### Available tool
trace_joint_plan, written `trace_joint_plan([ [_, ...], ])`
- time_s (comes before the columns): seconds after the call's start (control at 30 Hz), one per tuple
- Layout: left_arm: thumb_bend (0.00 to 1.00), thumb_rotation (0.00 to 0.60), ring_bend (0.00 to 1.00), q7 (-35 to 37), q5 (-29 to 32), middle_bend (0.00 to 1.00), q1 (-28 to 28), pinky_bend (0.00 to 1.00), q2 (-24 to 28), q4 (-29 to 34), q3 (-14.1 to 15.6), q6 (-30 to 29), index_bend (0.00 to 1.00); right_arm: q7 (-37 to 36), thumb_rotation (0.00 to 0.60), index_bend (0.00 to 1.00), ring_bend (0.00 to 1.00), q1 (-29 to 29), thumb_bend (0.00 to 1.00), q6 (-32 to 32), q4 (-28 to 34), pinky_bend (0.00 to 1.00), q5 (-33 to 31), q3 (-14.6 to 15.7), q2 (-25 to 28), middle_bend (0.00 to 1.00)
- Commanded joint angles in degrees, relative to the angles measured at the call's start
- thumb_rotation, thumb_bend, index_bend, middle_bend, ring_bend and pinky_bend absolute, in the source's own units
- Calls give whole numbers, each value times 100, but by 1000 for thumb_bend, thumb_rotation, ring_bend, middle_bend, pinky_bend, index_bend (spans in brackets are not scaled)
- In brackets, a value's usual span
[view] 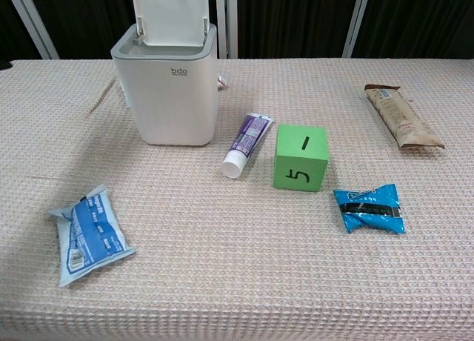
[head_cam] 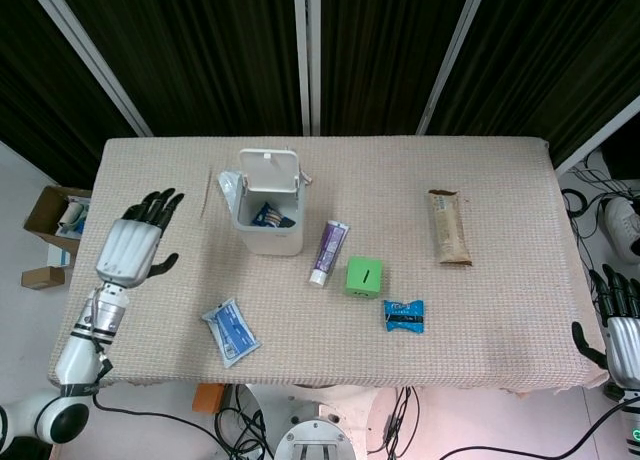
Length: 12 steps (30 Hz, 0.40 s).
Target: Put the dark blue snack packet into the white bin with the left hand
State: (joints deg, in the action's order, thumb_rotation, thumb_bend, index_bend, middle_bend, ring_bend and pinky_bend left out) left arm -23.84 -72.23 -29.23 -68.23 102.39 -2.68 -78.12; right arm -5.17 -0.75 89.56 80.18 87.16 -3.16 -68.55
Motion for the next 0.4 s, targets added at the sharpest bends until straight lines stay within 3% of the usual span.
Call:
trace_joint_plan([
  [0.03,186,586,78,1127,-1272,72,1296,270,-427,-1512,1022,-1196,136,82,600,0,0,12,343,100,-39,0,41,-43,-84,0],
  [0.17,188,582,79,1722,-1454,83,1882,267,-750,-2404,1177,-1688,155,211,600,0,0,47,342,72,-7,0,96,-18,-137,0],
  [0.4,166,582,78,1747,-1565,89,2481,264,-1122,-3167,1201,-2066,134,385,600,0,0,77,343,-63,125,0,88,46,-140,0],
])
